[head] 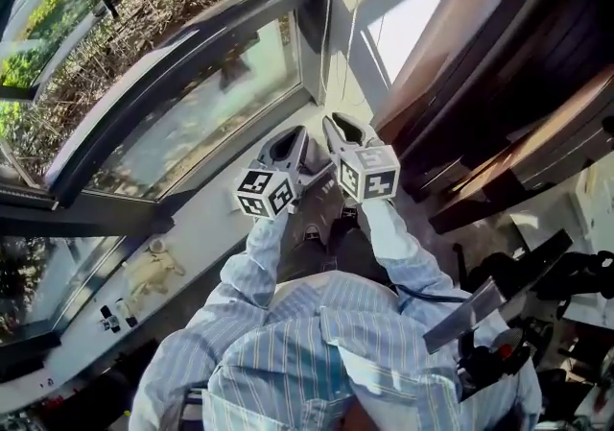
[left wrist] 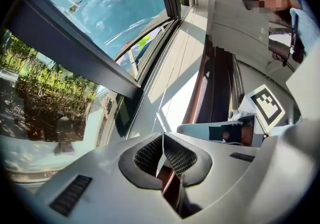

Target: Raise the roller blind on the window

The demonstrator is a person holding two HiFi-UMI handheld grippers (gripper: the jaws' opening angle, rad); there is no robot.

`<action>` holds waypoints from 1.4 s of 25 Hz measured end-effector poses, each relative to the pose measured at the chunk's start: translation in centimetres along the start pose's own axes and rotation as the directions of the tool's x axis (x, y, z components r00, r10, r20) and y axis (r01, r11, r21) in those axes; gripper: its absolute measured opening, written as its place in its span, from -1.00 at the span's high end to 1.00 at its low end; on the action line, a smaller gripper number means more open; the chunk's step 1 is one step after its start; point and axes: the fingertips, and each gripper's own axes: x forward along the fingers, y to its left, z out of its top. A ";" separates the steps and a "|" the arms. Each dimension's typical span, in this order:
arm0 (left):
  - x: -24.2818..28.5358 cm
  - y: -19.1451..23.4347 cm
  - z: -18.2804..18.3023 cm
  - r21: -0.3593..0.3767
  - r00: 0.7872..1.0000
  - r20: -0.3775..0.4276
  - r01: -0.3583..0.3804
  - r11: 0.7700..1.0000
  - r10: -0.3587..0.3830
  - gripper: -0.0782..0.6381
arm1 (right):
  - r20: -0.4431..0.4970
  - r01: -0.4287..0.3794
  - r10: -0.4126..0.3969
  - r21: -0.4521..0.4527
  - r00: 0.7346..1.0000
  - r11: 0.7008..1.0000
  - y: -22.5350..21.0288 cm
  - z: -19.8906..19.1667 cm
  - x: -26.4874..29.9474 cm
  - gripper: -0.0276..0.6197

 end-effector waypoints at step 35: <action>-22.1 -23.6 -5.5 -0.003 0.972 0.126 -0.198 0.980 0.197 0.76 | -0.007 -0.302 0.304 -0.123 0.953 0.945 12.3 -10.3 -27.8 0.71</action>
